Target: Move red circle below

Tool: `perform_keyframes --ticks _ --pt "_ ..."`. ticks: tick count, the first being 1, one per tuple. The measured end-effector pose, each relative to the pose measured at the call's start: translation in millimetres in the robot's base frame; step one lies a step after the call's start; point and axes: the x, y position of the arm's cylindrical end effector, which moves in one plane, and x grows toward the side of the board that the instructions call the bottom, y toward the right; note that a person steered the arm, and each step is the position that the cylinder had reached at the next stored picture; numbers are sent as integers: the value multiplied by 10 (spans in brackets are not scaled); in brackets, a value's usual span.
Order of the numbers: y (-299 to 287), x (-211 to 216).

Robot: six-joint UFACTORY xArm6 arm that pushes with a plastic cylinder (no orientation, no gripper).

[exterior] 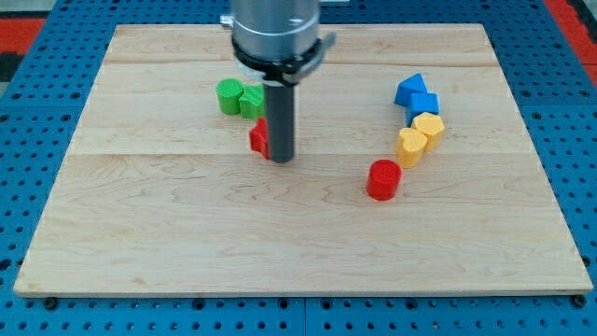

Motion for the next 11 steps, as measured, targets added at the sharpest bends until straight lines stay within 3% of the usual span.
perform_keyframes --ticks 2,5,9,11 --pt "-309 -148" --pt "924 -26" --pt "2190 642" --pt "1517 760"
